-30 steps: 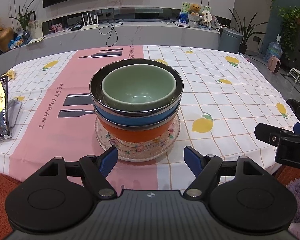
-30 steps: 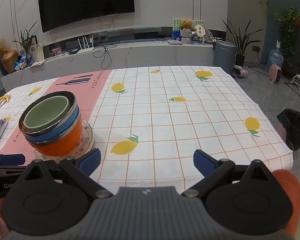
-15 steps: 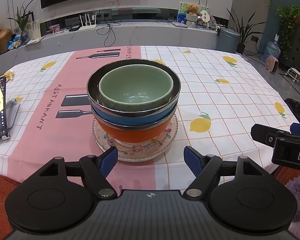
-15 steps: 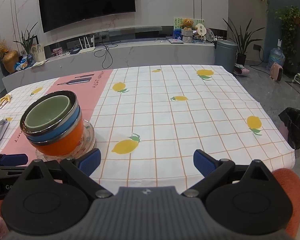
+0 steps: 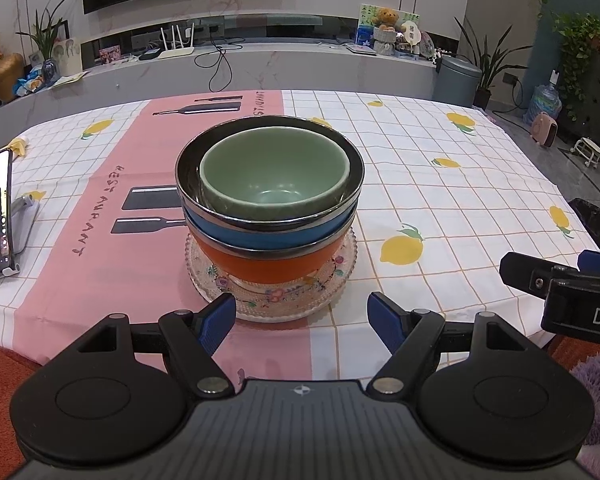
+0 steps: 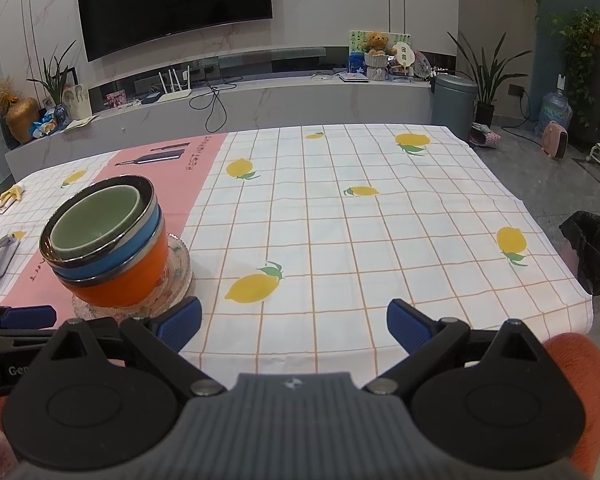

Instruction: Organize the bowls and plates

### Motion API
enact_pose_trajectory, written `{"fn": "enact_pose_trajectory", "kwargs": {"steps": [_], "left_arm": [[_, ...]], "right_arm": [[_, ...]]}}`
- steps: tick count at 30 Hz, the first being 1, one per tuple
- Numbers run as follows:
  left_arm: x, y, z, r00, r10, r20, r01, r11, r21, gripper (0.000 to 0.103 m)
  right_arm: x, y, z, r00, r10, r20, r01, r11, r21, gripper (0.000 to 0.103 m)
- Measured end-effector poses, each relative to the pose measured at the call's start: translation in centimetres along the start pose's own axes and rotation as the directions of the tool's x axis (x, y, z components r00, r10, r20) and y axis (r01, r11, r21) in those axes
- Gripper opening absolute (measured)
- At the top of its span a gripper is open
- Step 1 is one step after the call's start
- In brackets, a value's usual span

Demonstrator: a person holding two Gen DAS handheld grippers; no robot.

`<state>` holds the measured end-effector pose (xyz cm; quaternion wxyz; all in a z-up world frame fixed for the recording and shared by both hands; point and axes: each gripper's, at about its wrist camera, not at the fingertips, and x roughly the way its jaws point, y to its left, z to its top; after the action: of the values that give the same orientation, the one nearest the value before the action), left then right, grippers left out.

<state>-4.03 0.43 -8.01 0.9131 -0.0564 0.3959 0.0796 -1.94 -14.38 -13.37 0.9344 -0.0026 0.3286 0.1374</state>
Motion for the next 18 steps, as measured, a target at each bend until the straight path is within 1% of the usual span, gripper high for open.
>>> {"fn": "enact_pose_trajectory", "kwargs": {"steps": [18], "left_arm": [[0.12, 0.01, 0.00, 1.000, -0.001, -0.003, 0.001, 1.000, -0.005, 0.088]], "right_arm": [[0.04, 0.03, -0.05, 1.000, 0.001, -0.005, -0.001, 1.000, -0.001, 0.097]]}}
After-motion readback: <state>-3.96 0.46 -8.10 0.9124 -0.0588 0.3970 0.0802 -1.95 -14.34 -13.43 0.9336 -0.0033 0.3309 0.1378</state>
